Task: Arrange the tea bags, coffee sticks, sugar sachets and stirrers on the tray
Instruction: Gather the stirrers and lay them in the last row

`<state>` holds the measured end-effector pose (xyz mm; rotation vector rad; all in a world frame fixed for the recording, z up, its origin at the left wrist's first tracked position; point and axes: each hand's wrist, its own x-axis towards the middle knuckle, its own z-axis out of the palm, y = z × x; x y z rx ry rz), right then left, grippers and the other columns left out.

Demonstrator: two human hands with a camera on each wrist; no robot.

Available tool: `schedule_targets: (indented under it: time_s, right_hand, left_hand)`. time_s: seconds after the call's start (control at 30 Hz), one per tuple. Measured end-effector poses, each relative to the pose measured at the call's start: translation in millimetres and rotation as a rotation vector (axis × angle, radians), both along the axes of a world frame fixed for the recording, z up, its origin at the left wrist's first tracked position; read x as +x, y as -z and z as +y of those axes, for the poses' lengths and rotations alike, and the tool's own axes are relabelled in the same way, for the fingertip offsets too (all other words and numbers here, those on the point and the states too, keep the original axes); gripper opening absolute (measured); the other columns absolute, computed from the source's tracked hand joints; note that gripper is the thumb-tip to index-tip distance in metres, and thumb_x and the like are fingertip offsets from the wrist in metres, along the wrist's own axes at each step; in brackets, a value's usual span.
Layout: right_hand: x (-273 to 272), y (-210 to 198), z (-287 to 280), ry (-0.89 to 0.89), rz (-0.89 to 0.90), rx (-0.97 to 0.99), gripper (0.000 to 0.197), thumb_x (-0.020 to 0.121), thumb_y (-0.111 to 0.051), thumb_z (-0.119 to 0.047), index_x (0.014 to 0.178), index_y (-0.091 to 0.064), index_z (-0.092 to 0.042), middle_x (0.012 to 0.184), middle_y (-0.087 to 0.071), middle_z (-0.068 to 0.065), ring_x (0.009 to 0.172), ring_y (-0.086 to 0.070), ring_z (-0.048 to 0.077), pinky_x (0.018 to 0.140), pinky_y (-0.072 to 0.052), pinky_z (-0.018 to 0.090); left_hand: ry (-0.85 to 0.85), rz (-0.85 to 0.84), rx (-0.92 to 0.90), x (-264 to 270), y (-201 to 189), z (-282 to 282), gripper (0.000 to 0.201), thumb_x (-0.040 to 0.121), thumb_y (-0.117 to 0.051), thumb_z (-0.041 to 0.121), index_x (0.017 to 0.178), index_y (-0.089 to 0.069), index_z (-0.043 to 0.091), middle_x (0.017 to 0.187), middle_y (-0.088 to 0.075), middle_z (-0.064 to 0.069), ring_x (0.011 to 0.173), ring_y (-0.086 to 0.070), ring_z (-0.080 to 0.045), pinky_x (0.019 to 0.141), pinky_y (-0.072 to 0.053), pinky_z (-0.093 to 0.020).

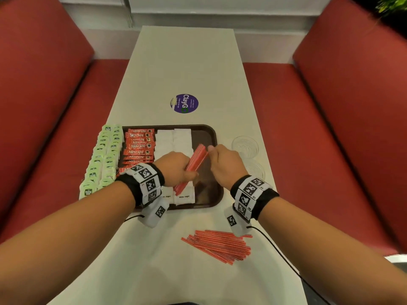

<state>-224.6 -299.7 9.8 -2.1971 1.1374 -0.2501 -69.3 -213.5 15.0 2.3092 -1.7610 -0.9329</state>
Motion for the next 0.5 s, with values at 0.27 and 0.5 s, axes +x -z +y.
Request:
schedule_targets:
  time_s: [0.27,0.5]
  right_hand:
    - [3,7,0,-0.246,0.610,-0.062,0.023,0.099,-0.045,-0.005,0.112,-0.064,-0.002,0.116,-0.066,0.016,0.107,-0.065,0.030,0.084,-0.050,0.033]
    - [12,15,-2,-0.268,0.700,-0.025,0.021,0.099,-0.049,-0.005,0.111,-0.065,-0.002,0.118,-0.067,0.016,0.109,-0.065,0.030,0.084,-0.049,0.032]
  left_hand:
    - [-0.221,-0.043,-0.014,20,24,-87,0.038,0.085,-0.063,0.045,0.072,-0.056,0.010,0.067,-0.059,-0.008,0.058,-0.057,-0.023,0.056,-0.048,-0.033]
    - [-0.313,-0.007,0.073,10,46,-123,0.038,0.084,-0.066,0.045,0.088,-0.059,0.007,0.076,-0.069,-0.010,0.069,-0.068,-0.028,0.073,-0.060,-0.038]
